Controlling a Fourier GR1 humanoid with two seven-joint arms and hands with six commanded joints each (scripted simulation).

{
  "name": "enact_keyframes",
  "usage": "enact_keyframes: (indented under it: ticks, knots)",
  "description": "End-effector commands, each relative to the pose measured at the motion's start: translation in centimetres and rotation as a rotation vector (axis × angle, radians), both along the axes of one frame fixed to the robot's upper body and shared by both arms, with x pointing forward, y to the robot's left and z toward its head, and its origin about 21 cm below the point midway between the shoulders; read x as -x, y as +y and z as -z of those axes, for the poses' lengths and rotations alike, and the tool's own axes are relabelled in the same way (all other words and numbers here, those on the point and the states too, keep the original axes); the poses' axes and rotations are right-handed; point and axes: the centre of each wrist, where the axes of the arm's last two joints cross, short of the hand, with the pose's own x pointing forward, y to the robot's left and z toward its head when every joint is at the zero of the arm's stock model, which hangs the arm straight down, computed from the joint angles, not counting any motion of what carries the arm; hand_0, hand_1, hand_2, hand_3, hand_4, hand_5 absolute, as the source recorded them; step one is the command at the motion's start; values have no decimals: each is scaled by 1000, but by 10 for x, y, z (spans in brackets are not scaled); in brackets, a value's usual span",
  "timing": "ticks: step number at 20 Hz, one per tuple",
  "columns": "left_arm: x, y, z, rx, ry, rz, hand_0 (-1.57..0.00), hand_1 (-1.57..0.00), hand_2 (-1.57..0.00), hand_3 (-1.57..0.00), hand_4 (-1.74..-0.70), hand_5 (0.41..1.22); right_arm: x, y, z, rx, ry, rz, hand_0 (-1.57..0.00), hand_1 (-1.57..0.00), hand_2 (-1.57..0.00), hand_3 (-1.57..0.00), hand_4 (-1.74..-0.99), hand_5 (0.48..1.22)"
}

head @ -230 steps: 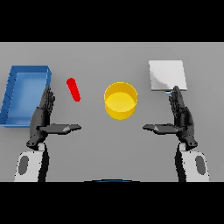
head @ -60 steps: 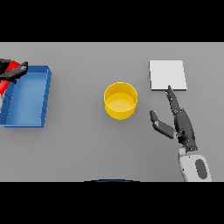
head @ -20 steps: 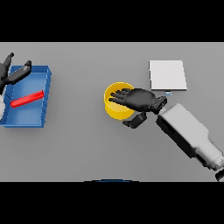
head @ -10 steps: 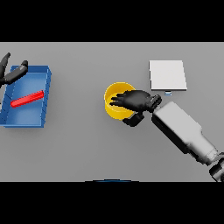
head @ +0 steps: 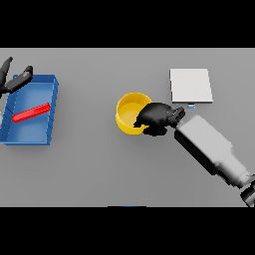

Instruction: Pick up the red beaker and tilt it to pour out 1 green nut into yellow bowl. Pick up the yellow bowl and place it on the metallic measuring scale.

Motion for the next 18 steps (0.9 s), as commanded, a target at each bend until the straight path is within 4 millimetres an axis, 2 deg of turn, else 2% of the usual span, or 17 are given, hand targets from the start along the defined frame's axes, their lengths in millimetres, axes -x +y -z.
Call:
enact_keyframes:
  ticks: [1, 4, 6, 12, 14, 18]
  knots:
    - [0, 0, 4, 0, 5, 6, 1, 1, 1, 1, -784, 710, 0, -2, 0, 4, 6, 0, -1384, -1376, -1287, -1106, -1674, 1177]
    - [1, -2, 2, 7, 3, 5, 1, 1, 1, 1, -786, 707, 0, -1, -3, 20, 1, 21, -1475, -1471, -1353, -1185, -1707, 1198]
    - [4, -4, 7, 7, 10, 3, 1, 1, 1, 1, -782, 703, -4, -1, -15, 12, -5, 20, -1510, -1507, -1387, -1195, -1719, 1207]
    - [2, -1, 2, 3, -1, 7, 1, 1, 1, 1, -776, 702, -6, -10, -51, 17, -42, 67, -1555, -1554, -1491, -1153, -1735, 1217]
    - [3, -2, 2, 20, -2, 18, 1, 1, 1, 1, -782, 702, 0, -16, -58, 18, -65, 86, -1561, -1560, -1433, -1215, -1737, 1219]
    - [2, 1, 1, 28, -7, 9, 1, 1, 1, 1, -799, 704, 7, -20, -69, 14, -90, 106, -1567, -1567, -1507, -1179, -1739, 1219]
